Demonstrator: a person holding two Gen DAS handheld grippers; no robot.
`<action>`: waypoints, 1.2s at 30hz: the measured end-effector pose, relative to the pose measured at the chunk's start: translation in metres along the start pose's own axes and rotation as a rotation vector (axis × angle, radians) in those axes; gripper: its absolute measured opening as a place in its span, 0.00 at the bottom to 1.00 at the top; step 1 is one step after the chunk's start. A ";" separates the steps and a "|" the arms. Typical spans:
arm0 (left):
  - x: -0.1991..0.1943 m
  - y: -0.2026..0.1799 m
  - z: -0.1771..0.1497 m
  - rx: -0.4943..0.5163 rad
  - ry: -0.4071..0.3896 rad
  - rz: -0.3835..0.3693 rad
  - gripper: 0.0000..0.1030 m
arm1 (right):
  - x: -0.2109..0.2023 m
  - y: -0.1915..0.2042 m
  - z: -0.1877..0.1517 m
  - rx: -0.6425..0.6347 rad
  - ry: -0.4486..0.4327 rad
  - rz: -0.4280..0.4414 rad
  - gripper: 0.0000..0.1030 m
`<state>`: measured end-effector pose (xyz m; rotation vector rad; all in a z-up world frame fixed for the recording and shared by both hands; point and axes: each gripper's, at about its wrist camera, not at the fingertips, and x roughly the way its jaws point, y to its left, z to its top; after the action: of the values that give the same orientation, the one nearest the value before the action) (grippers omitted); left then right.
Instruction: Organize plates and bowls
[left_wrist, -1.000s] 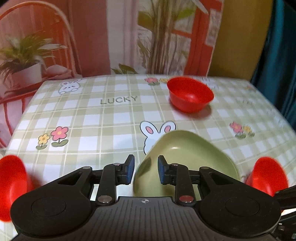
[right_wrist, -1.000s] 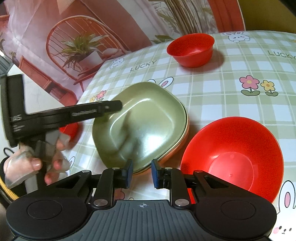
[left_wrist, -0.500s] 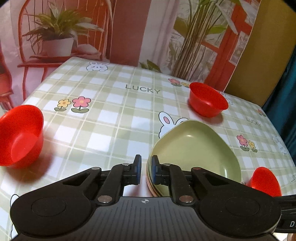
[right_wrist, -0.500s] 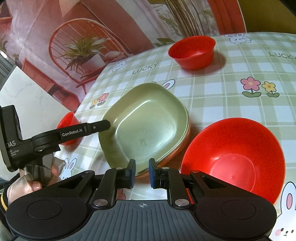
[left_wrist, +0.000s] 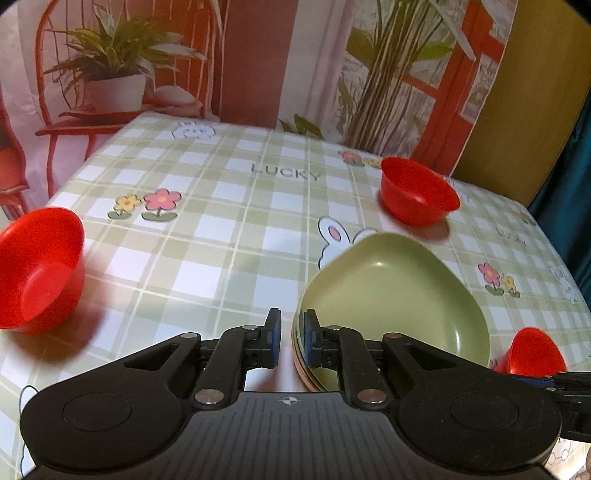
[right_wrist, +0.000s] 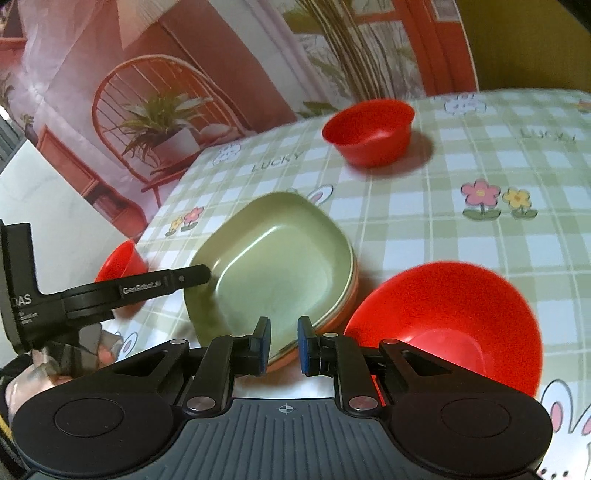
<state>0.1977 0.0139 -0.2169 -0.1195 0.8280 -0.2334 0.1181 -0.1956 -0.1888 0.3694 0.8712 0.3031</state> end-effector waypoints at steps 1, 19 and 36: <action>-0.003 0.001 0.002 -0.002 -0.009 -0.001 0.13 | -0.001 0.001 0.001 -0.010 -0.010 -0.007 0.15; -0.091 0.079 0.056 -0.028 -0.197 0.093 0.34 | 0.026 0.063 0.040 -0.290 -0.085 -0.078 0.16; -0.077 0.191 0.052 -0.086 -0.118 0.255 0.40 | 0.139 0.198 0.066 -0.417 -0.004 0.108 0.17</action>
<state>0.2166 0.2191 -0.1644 -0.1064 0.7282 0.0487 0.2333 0.0256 -0.1592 0.0293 0.7623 0.5718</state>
